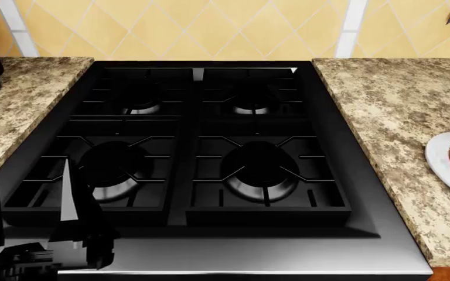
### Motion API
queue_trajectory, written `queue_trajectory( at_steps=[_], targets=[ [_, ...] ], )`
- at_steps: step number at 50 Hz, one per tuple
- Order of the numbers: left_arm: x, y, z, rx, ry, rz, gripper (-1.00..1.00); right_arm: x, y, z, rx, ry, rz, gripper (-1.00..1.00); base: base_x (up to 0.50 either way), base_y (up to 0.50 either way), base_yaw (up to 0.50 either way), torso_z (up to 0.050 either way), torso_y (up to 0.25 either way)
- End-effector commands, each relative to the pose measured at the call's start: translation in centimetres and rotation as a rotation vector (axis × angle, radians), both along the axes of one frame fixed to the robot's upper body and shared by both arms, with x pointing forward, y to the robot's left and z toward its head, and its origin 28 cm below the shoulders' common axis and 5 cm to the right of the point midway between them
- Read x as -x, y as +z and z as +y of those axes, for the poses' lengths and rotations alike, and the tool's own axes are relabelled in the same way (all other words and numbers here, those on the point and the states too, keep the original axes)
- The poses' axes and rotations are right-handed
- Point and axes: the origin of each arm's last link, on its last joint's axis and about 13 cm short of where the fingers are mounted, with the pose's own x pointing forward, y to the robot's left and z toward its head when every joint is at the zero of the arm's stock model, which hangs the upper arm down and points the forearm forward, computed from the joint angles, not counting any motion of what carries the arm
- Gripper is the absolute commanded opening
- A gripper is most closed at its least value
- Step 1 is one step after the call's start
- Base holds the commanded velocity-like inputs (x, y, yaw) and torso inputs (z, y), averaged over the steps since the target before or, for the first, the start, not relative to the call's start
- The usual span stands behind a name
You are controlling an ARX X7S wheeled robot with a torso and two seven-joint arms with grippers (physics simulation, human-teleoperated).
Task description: Pick up the pan and dump the vegetables in it onto the plate. Then return the pan to the stove.
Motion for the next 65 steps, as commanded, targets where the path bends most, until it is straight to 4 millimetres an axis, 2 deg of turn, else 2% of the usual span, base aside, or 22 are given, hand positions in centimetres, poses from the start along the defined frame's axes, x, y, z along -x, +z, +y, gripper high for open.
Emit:
queue_trajectory(
  at_steps=[1,10,20,27,37,65],
  targets=[
    [0.0,0.0,0.0,-0.001,-0.001,0.000,1.00,0.1,1.0,-0.1,0.141,-0.036,-0.015,-1.00,0.00,0.00,0.00,0.000,0.000],
    [0.0,0.1,-0.1,-0.004,-0.003,0.001,1.00,0.3,0.7,-0.3,0.130,-0.045,-0.024,-1.00,0.00,0.00,0.00,0.000,0.001],
    [0.0,0.1,-0.1,-0.005,-0.003,0.003,1.00,0.7,1.7,-0.1,0.057,-0.021,-0.143,-1.00,0.00,0.00,0.00,0.000,0.001],
    [0.0,0.0,-0.1,-0.005,-0.002,0.003,1.00,-0.3,3.0,1.0,-0.090,0.104,-0.281,-1.00,0.00,0.00,0.00,0.000,0.000],
    [0.0,0.0,0.0,-0.004,0.000,0.000,1.00,-1.4,4.0,2.6,-0.209,0.273,-0.354,-1.00,0.00,0.00,0.00,0.001,0.001],
    [0.0,0.0,0.0,-0.004,-0.001,0.002,1.00,-2.7,3.9,6.9,-0.456,0.749,-0.242,-1.00,0.00,0.00,0.00,0.000,0.000]
  ],
)
